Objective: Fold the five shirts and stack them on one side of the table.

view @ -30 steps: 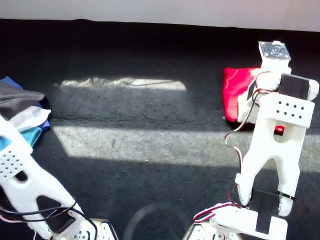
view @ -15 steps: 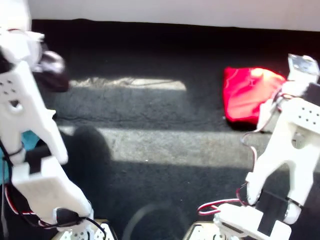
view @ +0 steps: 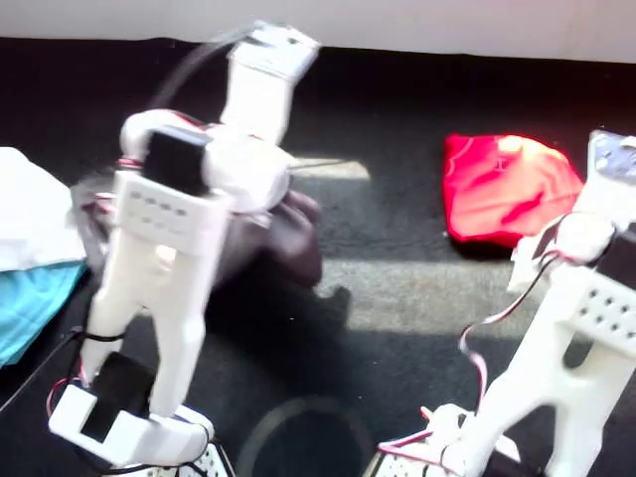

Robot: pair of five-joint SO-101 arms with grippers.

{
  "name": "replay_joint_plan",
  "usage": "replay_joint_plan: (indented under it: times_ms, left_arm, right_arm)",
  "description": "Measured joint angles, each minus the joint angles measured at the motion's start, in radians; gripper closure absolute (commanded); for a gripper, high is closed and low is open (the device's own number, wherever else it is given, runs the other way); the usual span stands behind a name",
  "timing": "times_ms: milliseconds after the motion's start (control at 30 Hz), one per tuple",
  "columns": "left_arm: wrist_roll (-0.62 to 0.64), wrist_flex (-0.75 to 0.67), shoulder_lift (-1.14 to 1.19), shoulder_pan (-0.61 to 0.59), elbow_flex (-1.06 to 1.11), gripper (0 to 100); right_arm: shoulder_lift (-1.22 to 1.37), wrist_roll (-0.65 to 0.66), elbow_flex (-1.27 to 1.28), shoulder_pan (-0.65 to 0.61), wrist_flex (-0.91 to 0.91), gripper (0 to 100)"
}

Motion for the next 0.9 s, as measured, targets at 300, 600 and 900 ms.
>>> replay_joint_plan:
  times_ms: [300, 600, 900]
  left_arm:
    - [0.071, -0.058, 0.005, 0.183, 0.006, 99]
    - [0.071, -0.054, 0.005, 0.181, 0.006, 81]
    - [-0.003, 0.003, 0.003, -0.117, -0.054, 81]
  right_arm:
    - [-0.095, 0.000, 0.331, 0.011, -0.164, 80.3]
    - [-0.095, 0.000, 0.371, 0.026, -0.187, 80.3]
    - [-0.095, 0.000, 0.371, -0.038, -0.187, 80.3]
